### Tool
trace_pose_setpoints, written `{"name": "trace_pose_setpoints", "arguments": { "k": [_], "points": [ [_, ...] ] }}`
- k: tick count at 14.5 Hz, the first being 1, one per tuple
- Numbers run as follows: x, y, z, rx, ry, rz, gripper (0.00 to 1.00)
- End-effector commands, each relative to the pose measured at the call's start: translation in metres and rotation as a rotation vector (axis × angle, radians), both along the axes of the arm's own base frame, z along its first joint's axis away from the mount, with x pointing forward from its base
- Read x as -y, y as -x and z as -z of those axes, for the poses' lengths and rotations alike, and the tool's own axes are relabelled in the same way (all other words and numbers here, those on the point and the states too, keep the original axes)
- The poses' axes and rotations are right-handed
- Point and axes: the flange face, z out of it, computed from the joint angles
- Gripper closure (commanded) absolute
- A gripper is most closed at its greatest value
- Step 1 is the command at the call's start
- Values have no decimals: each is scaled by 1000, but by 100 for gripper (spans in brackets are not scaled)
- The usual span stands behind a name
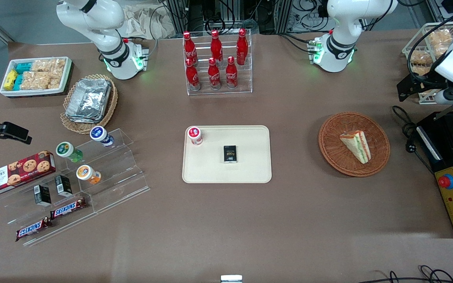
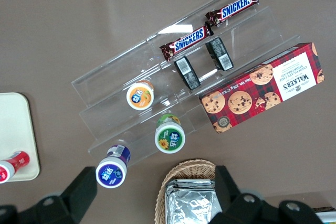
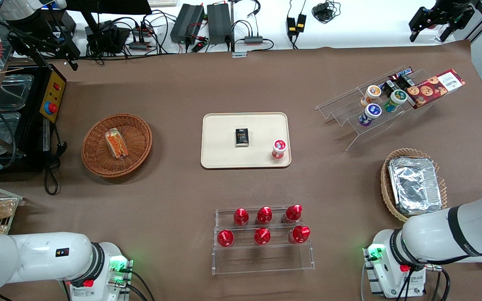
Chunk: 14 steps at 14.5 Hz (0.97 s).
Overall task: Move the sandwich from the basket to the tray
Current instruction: 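Move the left gripper over the wicker basket and lower onto the sandwich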
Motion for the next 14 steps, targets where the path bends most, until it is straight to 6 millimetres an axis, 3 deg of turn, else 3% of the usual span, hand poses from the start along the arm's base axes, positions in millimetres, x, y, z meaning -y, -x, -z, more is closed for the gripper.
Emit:
{"name": "trace_pose_setpoints", "arguments": {
  "k": [1,4,5,8,10,14],
  "points": [
    [0,-2,-2,-33,12,42,0],
    [-2,-10,13,-69,11,36,0],
    [-2,-14,27,-95,11,-27,0],
    [-8,12,79,-31,-1,-301,0],
    [-25,28,121,2,2,-438,0],
    [-21,28,193,16,-7,-680,3]
  ]
}}
